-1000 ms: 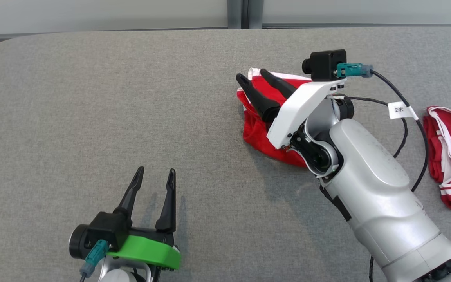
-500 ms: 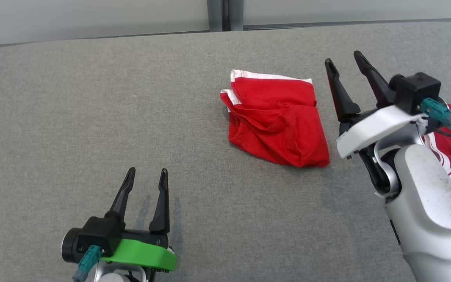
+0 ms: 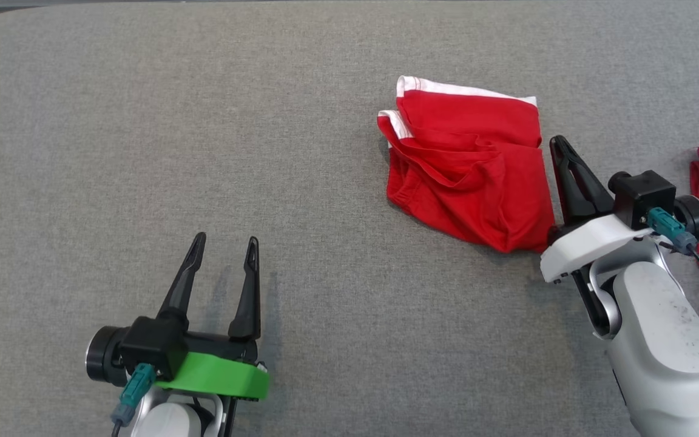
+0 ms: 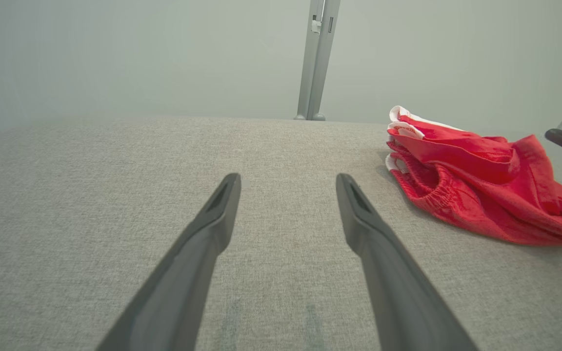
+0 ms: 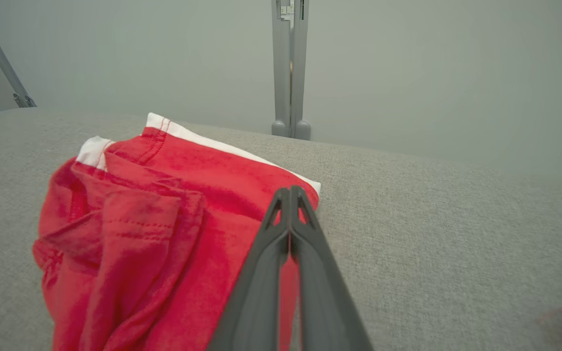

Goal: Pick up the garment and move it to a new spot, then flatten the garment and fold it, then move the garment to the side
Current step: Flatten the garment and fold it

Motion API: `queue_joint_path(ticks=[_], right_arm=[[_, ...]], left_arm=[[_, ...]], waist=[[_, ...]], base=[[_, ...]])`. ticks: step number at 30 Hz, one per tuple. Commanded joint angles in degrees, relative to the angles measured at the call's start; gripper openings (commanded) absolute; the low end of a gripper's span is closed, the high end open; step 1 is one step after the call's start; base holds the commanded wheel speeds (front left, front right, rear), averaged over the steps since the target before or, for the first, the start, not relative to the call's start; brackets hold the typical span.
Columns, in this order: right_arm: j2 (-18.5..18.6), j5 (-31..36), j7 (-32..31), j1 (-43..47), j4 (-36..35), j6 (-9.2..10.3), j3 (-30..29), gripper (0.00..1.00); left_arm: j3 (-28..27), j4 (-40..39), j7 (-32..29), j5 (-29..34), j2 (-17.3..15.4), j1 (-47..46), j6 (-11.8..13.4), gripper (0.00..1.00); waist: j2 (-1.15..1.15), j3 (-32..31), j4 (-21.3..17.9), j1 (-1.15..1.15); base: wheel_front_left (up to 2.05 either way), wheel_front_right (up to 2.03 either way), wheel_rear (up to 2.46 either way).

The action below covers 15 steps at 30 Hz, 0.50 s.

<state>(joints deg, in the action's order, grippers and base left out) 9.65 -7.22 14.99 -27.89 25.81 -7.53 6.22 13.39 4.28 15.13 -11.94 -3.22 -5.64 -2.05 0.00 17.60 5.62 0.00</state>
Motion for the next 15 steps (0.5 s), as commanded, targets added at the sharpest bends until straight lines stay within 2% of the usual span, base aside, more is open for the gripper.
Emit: queue_joint_path(ticks=[1,6,15], right_arm=[[-0.55,0.7,0.2,0.42,0.76,0.1,-0.69,0.0],[-1.3,1.63,0.2,0.33,3.38,0.1,-1.02,0.0],[-2.37,2.34,0.22,-0.16,6.25,0.1,2.96,0.0]], left_arm=[[-0.48,-0.34,0.0,0.57,-0.01,-1.2,-0.39,1.0],[-0.66,-0.49,-0.01,0.97,0.08,-1.52,-0.53,1.0],[-0.77,-0.49,-0.01,1.01,0.21,-1.64,-0.87,1.0]], waist=[[0.0,0.75,0.98,0.0],[0.0,0.94,1.6,0.0],[0.0,0.83,2.56,0.0]], base=[[0.0,0.0,0.0],[0.0,0.0,0.0],[0.0,0.0,0.0]])
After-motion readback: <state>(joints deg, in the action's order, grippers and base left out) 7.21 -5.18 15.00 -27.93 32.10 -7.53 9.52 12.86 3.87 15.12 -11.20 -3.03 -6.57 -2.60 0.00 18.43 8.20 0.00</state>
